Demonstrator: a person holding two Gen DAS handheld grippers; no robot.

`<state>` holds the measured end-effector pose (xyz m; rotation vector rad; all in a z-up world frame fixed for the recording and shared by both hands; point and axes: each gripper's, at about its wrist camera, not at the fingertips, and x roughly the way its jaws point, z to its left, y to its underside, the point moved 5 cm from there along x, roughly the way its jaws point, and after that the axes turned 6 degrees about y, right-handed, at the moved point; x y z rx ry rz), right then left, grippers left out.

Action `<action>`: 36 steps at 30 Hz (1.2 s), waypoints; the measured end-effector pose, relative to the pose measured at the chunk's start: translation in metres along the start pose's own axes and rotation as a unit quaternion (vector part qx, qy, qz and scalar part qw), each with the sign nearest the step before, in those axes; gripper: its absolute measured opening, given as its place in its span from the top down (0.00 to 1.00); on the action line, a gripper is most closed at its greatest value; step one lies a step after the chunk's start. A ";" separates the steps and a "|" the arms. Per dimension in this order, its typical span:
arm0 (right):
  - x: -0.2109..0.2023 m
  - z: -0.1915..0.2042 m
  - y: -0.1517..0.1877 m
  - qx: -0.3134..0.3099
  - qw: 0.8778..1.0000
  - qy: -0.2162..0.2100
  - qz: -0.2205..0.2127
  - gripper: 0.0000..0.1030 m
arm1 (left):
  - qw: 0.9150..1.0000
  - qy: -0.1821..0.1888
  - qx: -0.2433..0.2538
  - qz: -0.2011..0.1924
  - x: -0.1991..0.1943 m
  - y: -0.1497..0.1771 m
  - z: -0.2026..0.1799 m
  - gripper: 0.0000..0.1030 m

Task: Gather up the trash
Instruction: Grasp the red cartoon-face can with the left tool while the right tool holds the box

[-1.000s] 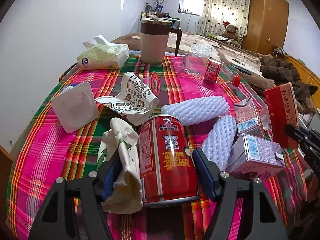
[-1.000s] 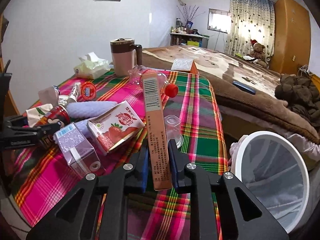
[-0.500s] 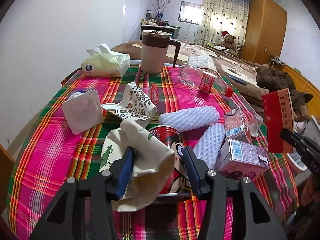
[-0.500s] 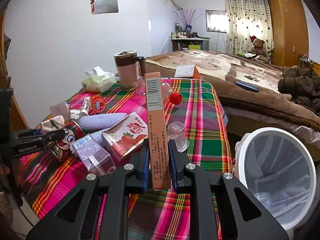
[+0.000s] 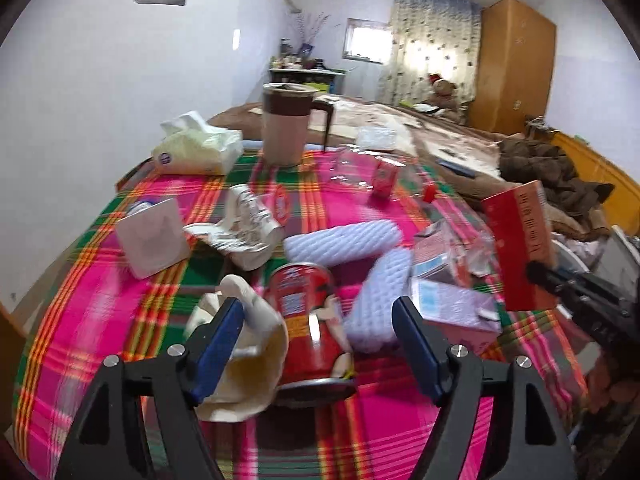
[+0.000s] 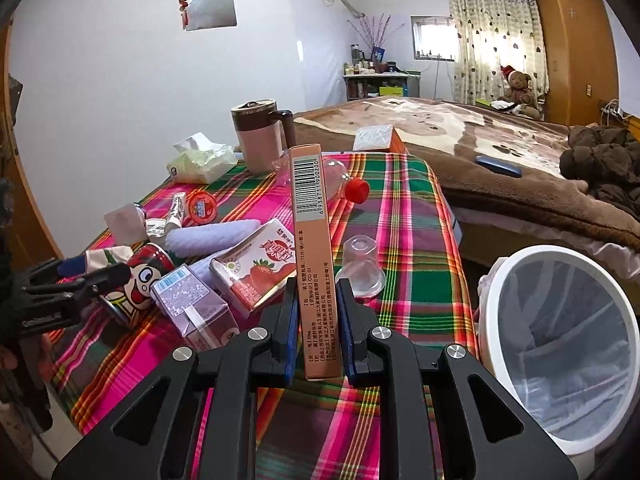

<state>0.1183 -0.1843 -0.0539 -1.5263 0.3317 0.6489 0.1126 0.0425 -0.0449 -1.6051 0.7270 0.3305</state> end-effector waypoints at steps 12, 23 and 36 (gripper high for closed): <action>0.003 -0.002 0.002 0.009 1.000 -0.004 0.007 0.82 | 0.998 -0.015 -0.022 0.053 0.034 0.014 0.018 0.25; 0.004 -0.001 0.003 0.014 1.000 -0.008 0.010 0.82 | 0.996 -0.032 0.026 0.077 0.038 0.019 0.003 0.27; -0.009 -0.001 0.006 0.030 0.999 -0.016 -0.001 0.82 | 0.997 0.043 0.019 0.063 -0.016 0.044 0.009 0.34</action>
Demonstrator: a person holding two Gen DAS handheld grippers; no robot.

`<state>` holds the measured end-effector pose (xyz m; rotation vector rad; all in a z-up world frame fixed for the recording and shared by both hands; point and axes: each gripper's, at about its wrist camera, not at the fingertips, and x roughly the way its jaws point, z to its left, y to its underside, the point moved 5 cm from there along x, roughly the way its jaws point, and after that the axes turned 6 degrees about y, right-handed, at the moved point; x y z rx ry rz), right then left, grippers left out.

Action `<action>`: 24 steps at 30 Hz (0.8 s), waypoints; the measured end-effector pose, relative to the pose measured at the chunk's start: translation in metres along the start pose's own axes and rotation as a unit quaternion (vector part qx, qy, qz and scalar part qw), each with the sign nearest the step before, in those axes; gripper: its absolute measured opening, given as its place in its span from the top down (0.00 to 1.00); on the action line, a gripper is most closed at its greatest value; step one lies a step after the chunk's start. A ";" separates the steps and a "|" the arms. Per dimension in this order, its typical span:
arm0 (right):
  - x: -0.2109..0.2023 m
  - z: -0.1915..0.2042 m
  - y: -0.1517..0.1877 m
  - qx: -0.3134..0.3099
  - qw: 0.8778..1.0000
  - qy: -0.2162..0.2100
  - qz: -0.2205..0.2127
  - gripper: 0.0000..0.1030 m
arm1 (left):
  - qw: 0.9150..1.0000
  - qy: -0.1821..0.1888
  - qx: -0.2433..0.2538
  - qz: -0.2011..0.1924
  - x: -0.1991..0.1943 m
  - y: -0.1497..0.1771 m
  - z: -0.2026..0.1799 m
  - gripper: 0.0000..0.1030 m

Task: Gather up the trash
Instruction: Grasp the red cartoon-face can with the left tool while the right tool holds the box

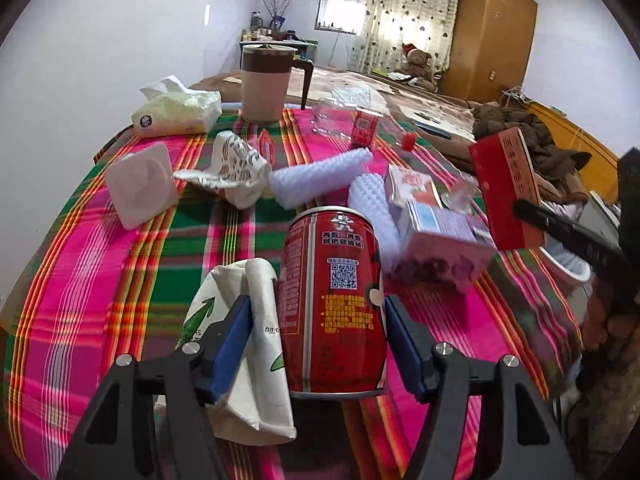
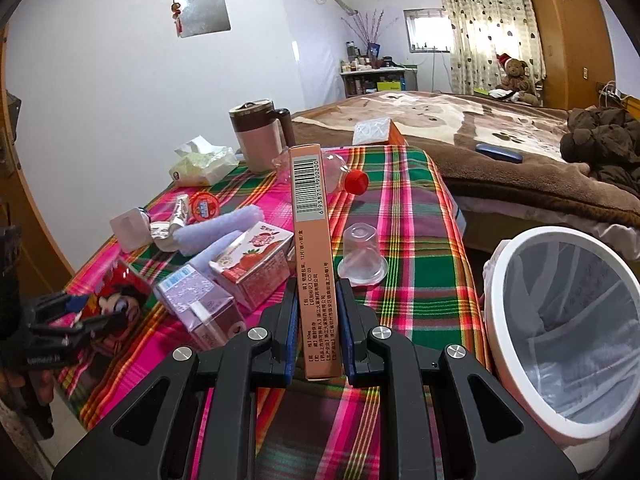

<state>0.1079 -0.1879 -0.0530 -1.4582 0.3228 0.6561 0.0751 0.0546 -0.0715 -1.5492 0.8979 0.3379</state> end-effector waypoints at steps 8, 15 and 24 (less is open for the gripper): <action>-0.007 0.010 0.006 -0.004 1.000 -0.007 0.002 0.82 | 0.999 -0.025 0.013 -0.029 -0.020 -0.004 0.007 0.18; -0.012 0.012 0.005 -0.006 1.000 -0.006 -0.003 0.82 | 0.996 -0.024 0.024 -0.079 -0.050 -0.018 -0.009 0.15; -0.017 0.006 0.006 -0.003 1.000 0.005 -0.005 0.82 | 0.999 -0.037 0.019 -0.014 0.010 -0.016 -0.014 0.28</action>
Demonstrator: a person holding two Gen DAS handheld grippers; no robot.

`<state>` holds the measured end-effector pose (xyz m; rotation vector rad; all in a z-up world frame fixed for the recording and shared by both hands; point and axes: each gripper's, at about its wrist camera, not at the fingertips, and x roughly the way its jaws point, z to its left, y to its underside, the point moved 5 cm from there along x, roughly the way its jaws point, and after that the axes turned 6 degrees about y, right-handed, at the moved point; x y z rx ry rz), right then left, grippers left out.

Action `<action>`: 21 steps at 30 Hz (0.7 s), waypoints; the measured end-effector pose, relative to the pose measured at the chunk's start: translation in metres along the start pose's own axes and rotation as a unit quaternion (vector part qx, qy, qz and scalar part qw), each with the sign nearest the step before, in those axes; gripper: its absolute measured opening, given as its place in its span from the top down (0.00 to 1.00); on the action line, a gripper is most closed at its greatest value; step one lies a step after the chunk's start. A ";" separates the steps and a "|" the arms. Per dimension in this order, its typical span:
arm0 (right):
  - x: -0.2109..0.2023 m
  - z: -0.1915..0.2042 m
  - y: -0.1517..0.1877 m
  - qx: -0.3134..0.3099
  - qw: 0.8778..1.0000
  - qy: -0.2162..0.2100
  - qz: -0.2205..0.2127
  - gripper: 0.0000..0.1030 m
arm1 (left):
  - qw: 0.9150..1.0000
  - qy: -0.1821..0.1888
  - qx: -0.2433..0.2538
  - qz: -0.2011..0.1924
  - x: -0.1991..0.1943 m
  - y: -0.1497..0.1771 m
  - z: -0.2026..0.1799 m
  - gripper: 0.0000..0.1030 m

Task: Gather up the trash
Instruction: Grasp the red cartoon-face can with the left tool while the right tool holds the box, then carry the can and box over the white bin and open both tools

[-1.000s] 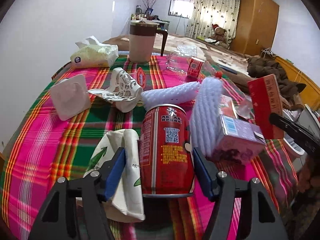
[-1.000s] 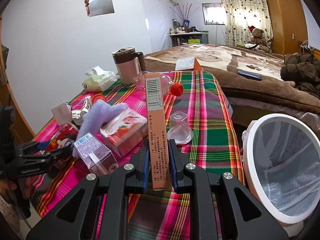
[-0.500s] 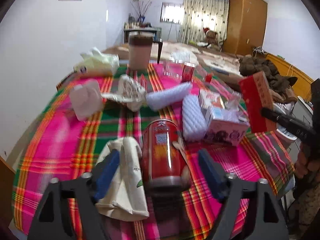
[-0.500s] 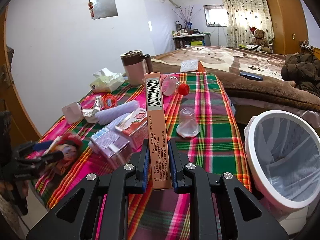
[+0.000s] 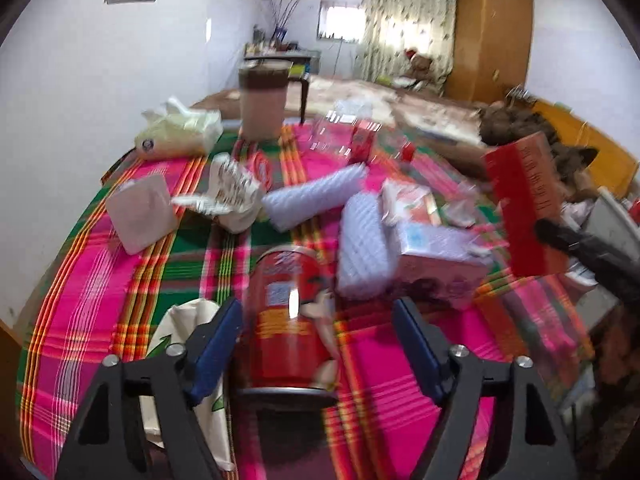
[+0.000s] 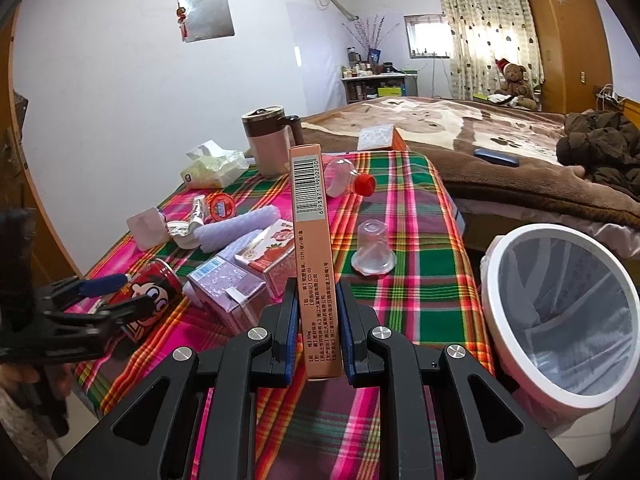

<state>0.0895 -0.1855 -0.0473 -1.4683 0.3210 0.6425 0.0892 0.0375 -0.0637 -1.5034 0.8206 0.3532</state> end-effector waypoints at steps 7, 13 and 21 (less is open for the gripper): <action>0.004 -0.001 0.001 0.006 1.000 -0.001 0.001 0.82 | 1.000 0.006 0.009 0.014 0.011 -0.003 -0.007 0.29; 0.000 -0.004 0.001 0.006 1.000 0.002 -0.001 0.82 | 0.999 0.015 0.005 0.047 0.035 0.001 -0.015 0.43; 0.001 -0.011 0.001 0.011 1.000 0.006 0.000 0.82 | 0.999 0.009 -0.012 0.040 0.034 -0.002 -0.017 0.45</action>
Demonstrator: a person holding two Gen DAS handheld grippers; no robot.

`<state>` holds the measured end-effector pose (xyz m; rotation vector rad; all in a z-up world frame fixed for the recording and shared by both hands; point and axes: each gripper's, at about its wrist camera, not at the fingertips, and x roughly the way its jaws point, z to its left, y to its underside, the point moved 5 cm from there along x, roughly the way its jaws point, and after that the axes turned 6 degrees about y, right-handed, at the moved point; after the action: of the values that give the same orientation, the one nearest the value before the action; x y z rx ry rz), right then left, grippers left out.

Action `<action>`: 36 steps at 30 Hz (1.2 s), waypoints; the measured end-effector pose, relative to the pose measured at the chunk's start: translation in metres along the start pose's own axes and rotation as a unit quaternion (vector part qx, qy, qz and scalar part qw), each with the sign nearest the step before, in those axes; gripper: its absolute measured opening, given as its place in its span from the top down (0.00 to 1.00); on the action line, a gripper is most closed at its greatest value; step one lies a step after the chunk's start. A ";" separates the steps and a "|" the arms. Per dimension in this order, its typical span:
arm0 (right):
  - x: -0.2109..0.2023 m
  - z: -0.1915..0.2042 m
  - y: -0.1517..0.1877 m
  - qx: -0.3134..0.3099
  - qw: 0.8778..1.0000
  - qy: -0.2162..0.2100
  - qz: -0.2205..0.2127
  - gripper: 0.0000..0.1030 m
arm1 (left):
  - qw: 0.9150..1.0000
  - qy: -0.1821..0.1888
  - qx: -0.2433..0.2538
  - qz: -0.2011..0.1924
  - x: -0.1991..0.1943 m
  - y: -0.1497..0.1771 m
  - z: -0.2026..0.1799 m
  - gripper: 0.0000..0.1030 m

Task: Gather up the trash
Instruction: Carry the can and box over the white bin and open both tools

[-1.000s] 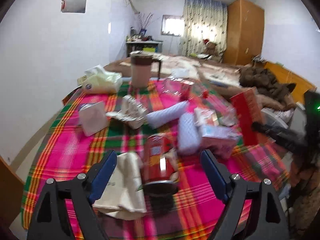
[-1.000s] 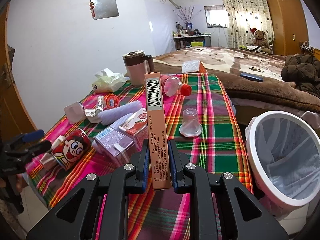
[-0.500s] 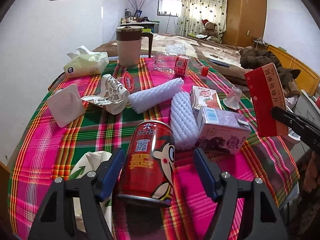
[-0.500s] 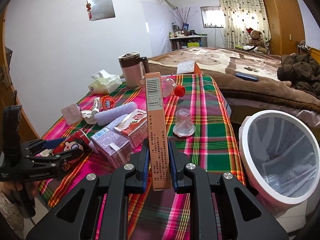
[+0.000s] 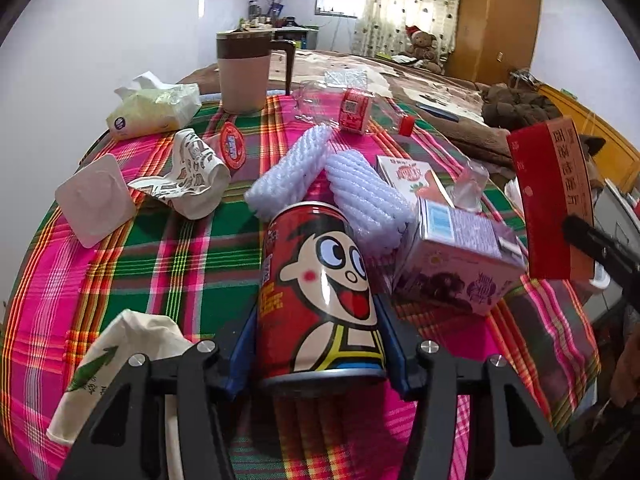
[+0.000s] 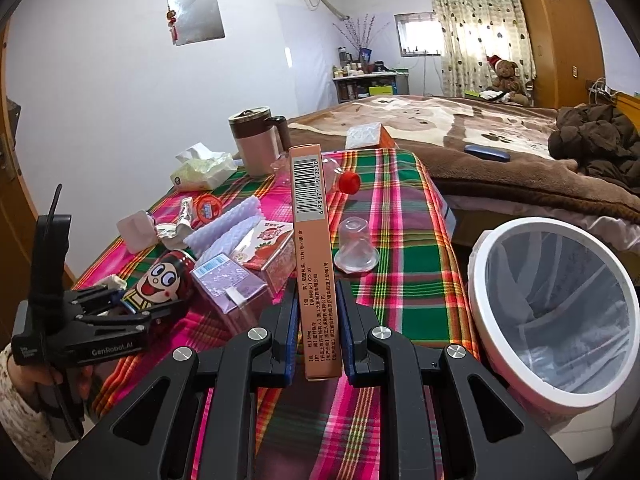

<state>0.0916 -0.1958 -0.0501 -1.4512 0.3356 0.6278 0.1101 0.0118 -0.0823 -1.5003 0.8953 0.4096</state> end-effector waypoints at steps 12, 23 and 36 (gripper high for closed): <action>-0.005 -0.010 -0.004 0.009 1.000 0.002 -0.007 0.82 | 1.000 -0.010 -0.004 -0.026 -0.013 -0.014 -0.005 0.47; -0.025 -0.047 -0.020 0.025 0.999 0.034 -0.030 0.82 | 0.995 0.020 0.045 -0.091 -0.048 -0.063 -0.064 0.46; -0.044 -0.116 -0.022 0.057 0.990 0.123 -0.029 0.82 | 0.984 0.114 0.107 -0.083 -0.010 -0.091 -0.175 0.46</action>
<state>0.0872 -0.3179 -0.0199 -1.4257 0.5128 0.3760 0.1262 -0.1596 0.0142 -1.4264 0.9530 0.0164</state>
